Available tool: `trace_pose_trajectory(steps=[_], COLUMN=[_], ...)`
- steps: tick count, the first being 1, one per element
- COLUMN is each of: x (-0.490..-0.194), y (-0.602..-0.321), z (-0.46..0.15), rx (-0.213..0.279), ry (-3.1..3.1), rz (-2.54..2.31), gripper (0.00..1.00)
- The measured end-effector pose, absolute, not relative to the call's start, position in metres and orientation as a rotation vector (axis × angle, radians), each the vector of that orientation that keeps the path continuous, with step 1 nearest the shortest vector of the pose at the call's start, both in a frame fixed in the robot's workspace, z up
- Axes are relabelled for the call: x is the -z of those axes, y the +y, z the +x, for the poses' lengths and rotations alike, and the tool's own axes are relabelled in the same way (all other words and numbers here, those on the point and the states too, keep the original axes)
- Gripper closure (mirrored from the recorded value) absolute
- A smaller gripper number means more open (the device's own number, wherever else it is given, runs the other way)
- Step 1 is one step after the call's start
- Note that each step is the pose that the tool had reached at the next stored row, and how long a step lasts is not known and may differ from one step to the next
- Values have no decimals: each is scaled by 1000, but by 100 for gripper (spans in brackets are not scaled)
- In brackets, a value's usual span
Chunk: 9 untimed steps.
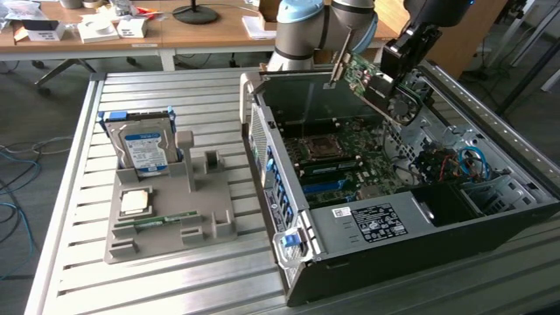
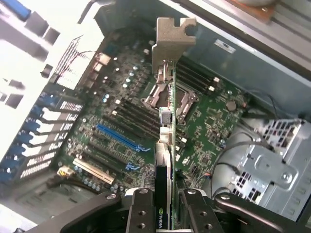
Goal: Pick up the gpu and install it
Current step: 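Insert the gpu into the slot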
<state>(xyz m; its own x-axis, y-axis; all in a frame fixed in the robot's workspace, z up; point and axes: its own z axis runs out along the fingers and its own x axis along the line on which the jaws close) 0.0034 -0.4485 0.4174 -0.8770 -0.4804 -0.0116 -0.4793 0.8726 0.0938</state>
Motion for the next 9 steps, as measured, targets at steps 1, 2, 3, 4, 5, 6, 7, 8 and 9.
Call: trace_pose_trajectory(steps=[1,2,3,4,5,6,7,8,9], x=[-417,-417,-417,-417,-417,-417,-417,-417,-417], y=[-449,-449,-449,-449,-449,-449,-449,-449,-449], z=[3,3,3,3,3,3,3,3,3], rx=[147,146,146,146,146,145,145,145,144], ry=[-3020,-3012,-3004,-2995,-2986,-2976,-2967,-2957,-2948], rz=[803,830,857,884,910,939,965,992,1018], gripper=[74,74,74,74,74,74,74,74,74])
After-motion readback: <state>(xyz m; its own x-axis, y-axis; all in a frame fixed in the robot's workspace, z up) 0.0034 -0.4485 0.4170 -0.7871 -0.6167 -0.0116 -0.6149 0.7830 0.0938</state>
